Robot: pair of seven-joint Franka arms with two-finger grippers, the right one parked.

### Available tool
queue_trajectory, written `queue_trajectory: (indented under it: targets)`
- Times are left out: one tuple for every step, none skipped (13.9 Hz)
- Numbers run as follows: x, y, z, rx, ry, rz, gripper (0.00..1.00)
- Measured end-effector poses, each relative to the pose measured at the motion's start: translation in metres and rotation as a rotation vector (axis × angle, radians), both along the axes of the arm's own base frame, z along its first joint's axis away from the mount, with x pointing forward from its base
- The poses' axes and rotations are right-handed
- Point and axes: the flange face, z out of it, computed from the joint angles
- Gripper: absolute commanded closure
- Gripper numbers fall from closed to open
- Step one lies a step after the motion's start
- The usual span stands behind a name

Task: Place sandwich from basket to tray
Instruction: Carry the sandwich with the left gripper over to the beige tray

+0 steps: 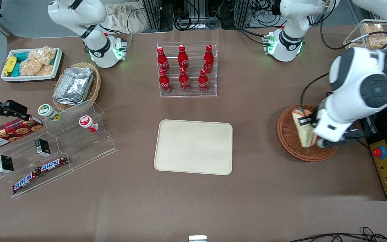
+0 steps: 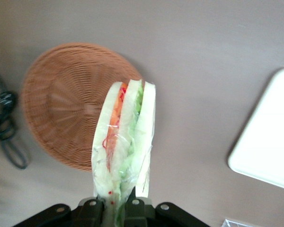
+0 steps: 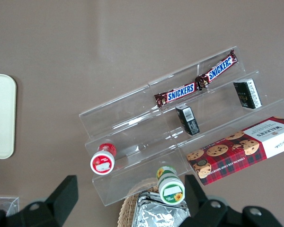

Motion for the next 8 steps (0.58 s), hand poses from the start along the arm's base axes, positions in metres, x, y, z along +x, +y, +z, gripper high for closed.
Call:
queue_trajectory:
  targets:
    - [0.001,-0.029,-0.01,-0.025,0.016,-0.043,1.0]
    - [0.002,-0.057,-0.022,-0.045,0.031,-0.069,1.0]
    - [0.003,-0.085,-0.035,-0.062,0.037,-0.076,1.0]
    - [0.003,-0.113,-0.049,-0.079,0.038,-0.077,1.0]
    - [0.004,-0.136,-0.062,-0.101,0.029,-0.083,1.0]
    - [0.005,-0.155,-0.075,-0.127,0.011,-0.097,1.0]
    - [0.003,-0.173,-0.088,-0.144,-0.008,-0.112,1.0]
    - [0.001,-0.19,-0.101,-0.145,-0.024,-0.121,1.0]
